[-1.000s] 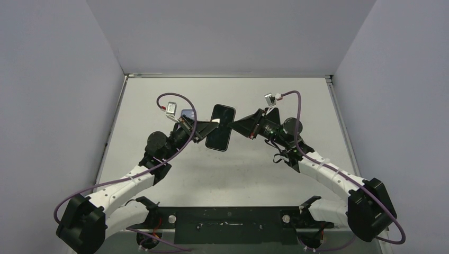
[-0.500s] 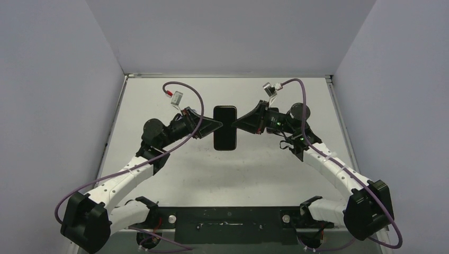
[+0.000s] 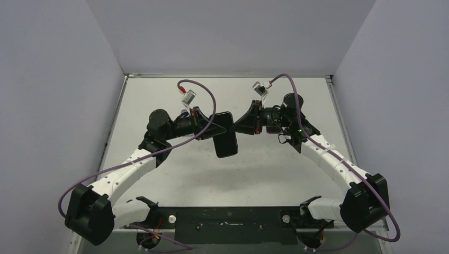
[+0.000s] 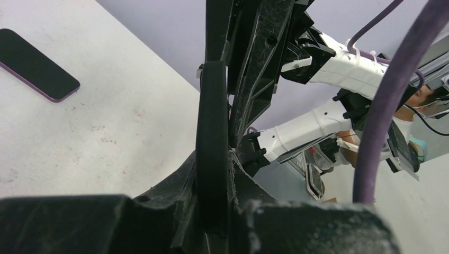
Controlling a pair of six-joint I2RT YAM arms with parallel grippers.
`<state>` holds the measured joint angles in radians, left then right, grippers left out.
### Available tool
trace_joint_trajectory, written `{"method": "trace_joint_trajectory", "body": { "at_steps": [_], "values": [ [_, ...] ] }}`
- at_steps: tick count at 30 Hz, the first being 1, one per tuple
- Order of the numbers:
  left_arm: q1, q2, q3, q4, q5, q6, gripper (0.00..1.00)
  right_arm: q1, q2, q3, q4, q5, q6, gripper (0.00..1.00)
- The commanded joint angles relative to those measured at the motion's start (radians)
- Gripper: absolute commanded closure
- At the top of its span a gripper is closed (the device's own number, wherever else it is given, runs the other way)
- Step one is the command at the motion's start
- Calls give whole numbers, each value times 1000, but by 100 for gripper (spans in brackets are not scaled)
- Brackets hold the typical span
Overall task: Take the phone out of the phone case
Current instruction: Remove the phone case from the phone.
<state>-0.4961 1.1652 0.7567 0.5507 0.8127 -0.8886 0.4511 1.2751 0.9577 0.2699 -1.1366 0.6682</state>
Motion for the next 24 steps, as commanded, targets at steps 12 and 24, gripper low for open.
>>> {"method": "trace_joint_trajectory", "body": {
  "at_steps": [12,24],
  "values": [
    [14,-113,-80,85,-450,-246,100,-13,-225,-175,145,309,4,16],
    [10,-153,-179,200,-706,-500,100,176,-337,-511,553,660,318,0]
  ]
}}
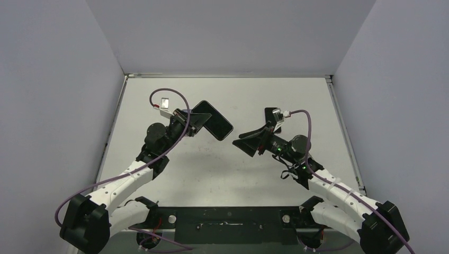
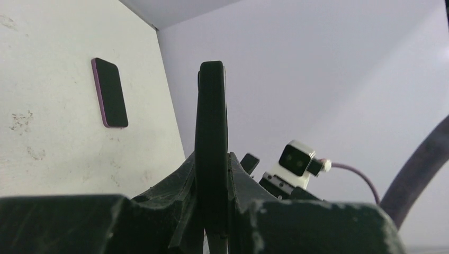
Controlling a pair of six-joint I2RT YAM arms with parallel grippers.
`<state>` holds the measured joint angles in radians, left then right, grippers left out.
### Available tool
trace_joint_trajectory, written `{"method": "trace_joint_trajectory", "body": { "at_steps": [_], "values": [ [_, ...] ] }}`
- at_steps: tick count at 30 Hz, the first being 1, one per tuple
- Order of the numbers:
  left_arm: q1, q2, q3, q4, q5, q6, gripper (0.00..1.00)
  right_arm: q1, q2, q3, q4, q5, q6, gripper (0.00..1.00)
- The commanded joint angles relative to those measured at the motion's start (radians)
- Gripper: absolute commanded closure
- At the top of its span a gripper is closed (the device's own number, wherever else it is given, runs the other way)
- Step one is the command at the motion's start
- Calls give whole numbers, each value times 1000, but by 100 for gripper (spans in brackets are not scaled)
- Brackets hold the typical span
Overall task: Take the phone out of the phone case
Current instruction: Remove the phone case from the phone.
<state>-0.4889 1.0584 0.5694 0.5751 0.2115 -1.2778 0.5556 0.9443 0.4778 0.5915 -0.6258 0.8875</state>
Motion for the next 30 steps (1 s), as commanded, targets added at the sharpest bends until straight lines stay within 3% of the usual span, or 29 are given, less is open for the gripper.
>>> {"method": "trace_joint_trajectory", "body": {
  "at_steps": [1,8,18,23,30],
  "values": [
    [-1,-49,4,182,-118,-125,100,102,6,-41,266,173,117,1],
    [-30,-71,-26,208,-196,-186,100,194,120,-2,374,270,136,7],
    [-103,-86,-45,229,-285,-199,100,229,243,56,460,273,141,16],
    [-115,-80,-49,245,-292,-205,100,237,274,82,475,262,117,28],
    [-115,-87,-52,210,-272,-240,100,237,273,103,436,203,39,56]
  ]
}}
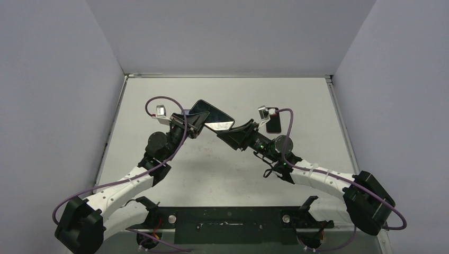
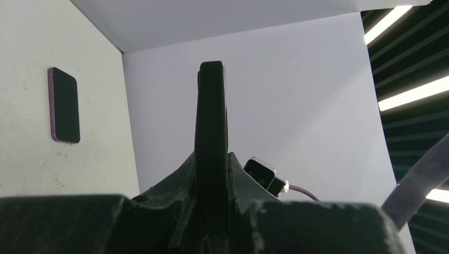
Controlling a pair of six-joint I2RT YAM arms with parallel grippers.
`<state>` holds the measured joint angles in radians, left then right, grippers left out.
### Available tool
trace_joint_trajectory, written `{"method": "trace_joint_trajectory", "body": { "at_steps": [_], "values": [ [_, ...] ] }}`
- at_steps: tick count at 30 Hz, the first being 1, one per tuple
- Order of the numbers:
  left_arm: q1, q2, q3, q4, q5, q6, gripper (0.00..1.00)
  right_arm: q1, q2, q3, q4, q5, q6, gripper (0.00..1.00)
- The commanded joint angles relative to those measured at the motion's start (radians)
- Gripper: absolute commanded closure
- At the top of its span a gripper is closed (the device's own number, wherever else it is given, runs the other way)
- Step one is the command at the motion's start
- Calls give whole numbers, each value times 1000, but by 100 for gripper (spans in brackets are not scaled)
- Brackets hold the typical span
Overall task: Take the phone out of the phone case
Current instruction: Remove the phone case from the phone.
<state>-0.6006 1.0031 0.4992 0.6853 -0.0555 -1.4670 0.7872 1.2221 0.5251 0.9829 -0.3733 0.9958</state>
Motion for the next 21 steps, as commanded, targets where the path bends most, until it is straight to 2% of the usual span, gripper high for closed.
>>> {"method": "trace_joint_trajectory", "body": {
  "at_steps": [1,5,7,12,21],
  "values": [
    [-3,-34,16,85,-3,-62,100,6,-3,62,35,-67,-88,60],
    [-1,-40,11,32,12,-100,100,4,-4,80,-4,-138,-171,75],
    [0,-39,14,6,26,-118,100,3,-4,84,-10,-170,-217,80],
    [8,-9,40,-51,131,-142,100,-4,0,126,-91,-236,-337,100],
    [23,24,76,-10,245,-154,100,-52,13,203,-263,-268,-543,100]
  ]
}}
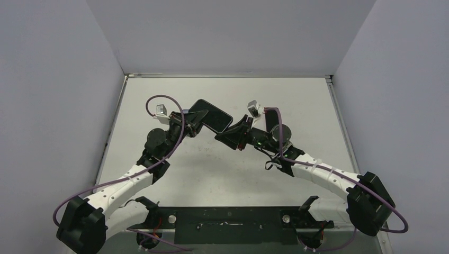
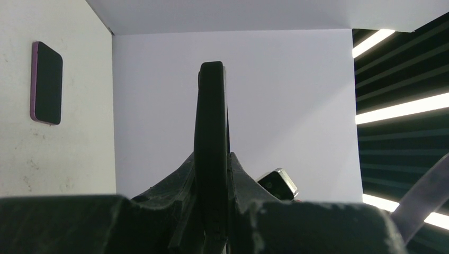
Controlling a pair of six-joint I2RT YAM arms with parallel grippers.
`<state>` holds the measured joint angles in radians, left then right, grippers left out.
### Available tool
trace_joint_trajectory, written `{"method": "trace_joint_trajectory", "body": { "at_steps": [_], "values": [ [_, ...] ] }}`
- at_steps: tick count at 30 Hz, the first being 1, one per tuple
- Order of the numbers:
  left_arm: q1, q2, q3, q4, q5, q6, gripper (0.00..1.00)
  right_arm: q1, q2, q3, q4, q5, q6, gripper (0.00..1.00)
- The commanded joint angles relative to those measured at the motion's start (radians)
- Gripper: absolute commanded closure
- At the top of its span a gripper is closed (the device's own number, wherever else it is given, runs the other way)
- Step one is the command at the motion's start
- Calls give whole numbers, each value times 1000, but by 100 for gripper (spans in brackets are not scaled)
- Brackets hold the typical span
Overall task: Take the phone out of the phone case
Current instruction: Remove the phone case from the phone.
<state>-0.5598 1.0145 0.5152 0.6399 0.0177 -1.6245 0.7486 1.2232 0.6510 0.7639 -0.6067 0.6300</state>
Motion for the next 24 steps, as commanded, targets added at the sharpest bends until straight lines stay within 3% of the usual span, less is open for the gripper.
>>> {"method": "trace_joint_trajectory", "body": {
  "at_steps": [1,13,20,24],
  "values": [
    [-16,17,59,59,183,-1,100,-23,16,78,-57,-36,-187,100],
    [14,83,93,211,305,20,100,-121,59,21,-209,22,-168,98],
    [107,50,147,97,380,205,100,-130,-27,12,-440,75,-162,42],
    [145,35,148,3,381,293,100,-141,-119,12,-573,92,-145,23]
  ]
}}
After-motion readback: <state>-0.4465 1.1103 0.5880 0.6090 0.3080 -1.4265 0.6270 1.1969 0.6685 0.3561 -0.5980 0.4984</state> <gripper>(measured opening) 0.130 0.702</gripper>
